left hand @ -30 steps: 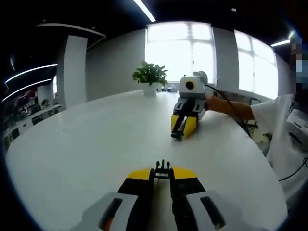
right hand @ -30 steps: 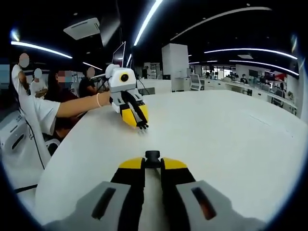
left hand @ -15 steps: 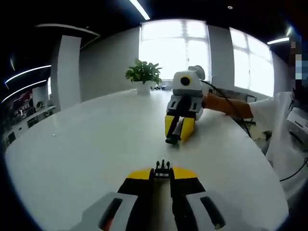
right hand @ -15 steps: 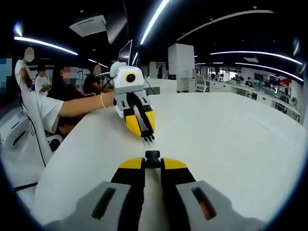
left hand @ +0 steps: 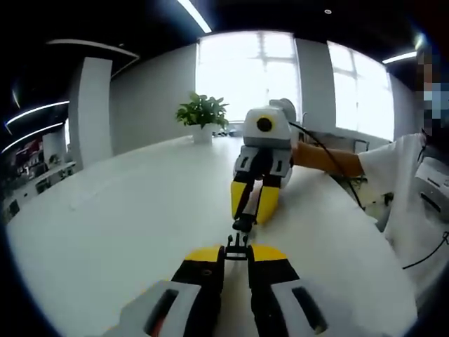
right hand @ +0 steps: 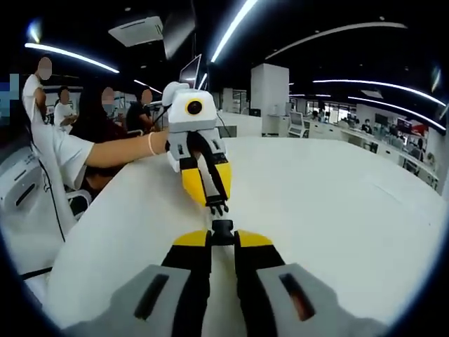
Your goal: Snap the two parts of the plastic buckle together until the buckle closes and remains connected.
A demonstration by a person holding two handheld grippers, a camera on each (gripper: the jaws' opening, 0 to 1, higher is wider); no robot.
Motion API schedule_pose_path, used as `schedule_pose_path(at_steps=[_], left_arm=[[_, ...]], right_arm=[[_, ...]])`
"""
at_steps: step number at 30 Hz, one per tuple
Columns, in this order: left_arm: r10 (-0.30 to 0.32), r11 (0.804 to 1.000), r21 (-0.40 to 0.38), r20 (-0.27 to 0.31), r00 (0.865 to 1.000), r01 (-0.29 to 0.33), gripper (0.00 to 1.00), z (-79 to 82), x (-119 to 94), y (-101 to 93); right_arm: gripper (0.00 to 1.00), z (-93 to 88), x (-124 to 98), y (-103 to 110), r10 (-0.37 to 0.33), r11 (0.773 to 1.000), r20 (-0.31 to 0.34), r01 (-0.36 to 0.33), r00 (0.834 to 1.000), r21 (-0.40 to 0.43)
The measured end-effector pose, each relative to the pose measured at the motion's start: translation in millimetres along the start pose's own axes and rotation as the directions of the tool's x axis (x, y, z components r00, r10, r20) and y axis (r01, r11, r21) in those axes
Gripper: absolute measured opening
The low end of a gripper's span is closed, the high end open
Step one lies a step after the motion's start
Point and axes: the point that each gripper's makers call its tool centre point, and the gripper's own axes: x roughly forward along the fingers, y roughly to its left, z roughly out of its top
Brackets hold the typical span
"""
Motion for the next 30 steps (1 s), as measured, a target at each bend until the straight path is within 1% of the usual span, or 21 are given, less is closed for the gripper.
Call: schedule_pose_path(at_steps=[2,6,11,19,25,30], left_arm=[[-0.004,1.000,0.001,0.002,1.000,0.004,0.12,1.1,0.3,-2.4],[-0.004,1.000,0.006,-0.010,1.000,0.004,0.12,-0.3,0.0,-1.4],[-0.013,1.000,0.000,-0.003,1.000,0.013,0.12,-0.2,-0.5,-0.9],[-0.026,1.000,0.011,-0.002,1.000,0.026,0.12,-0.8,2.3,-3.0],[-0.036,0.999,0.022,0.001,0.999,0.036,0.12,0.5,2.4,-4.8],[-0.061,0.997,0.045,0.002,0.998,0.061,0.12,-0.6,1.8,-9.1]], right_arm=[[0.12,0.4,1.1,0.4,0.002,1.000,-0.002,-0.002,1.000,-0.004],[0.12,3.0,1.9,0.9,0.007,1.000,0.011,-0.007,1.000,-0.005],[0.12,1.4,2.8,0.3,0.010,1.000,0.002,-0.010,1.000,-0.010],[0.12,4.1,5.7,4.1,0.025,1.000,0.012,-0.025,1.000,-0.014],[0.12,5.3,7.4,7.6,0.039,0.998,0.011,-0.039,0.999,-0.044],[0.12,4.7,7.1,13.1,0.064,0.993,0.010,-0.063,0.998,-0.097]])
